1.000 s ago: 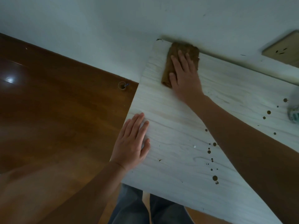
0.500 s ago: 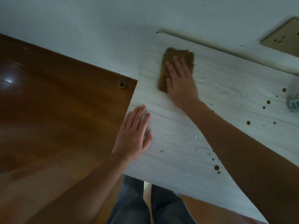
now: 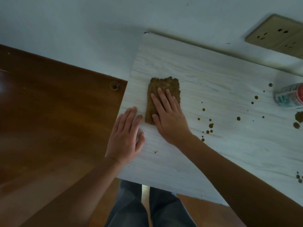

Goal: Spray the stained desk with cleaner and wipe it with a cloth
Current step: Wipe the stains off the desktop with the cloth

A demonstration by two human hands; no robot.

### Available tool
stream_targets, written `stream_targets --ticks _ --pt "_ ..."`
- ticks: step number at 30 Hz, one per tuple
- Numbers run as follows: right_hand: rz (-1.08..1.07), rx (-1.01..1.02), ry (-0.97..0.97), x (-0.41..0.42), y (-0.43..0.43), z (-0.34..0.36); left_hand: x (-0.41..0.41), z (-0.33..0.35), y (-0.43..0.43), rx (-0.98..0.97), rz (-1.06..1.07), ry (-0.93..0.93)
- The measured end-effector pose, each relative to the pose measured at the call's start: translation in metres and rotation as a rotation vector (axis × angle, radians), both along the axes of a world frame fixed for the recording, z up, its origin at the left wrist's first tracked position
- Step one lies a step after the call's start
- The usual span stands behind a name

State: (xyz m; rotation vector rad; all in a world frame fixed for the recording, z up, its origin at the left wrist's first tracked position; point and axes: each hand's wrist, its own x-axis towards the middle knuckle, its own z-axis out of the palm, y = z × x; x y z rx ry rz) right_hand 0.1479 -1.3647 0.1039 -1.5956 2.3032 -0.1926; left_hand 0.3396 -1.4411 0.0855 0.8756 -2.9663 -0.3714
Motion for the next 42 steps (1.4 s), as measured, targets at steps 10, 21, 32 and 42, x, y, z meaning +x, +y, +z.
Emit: stream_targets --ticks 10,21,32,42 --pt "-0.392 0.039 0.071 -0.137 -0.037 -0.007 -0.001 0.001 0.001 -0.008 0.005 0.015" --pt "-0.319 -0.019 -0.001 -0.021 0.033 -0.002 0.0 0.0 0.0 -0.013 -0.009 0.001" --pt "-0.42 -0.024 0.028 -0.119 0.007 -0.007 -0.001 -0.001 0.0 -0.01 -0.005 0.012" --pt "-0.403 -0.066 0.002 -0.069 0.028 -0.009 -0.002 0.002 0.0 -0.012 -0.004 -0.011"
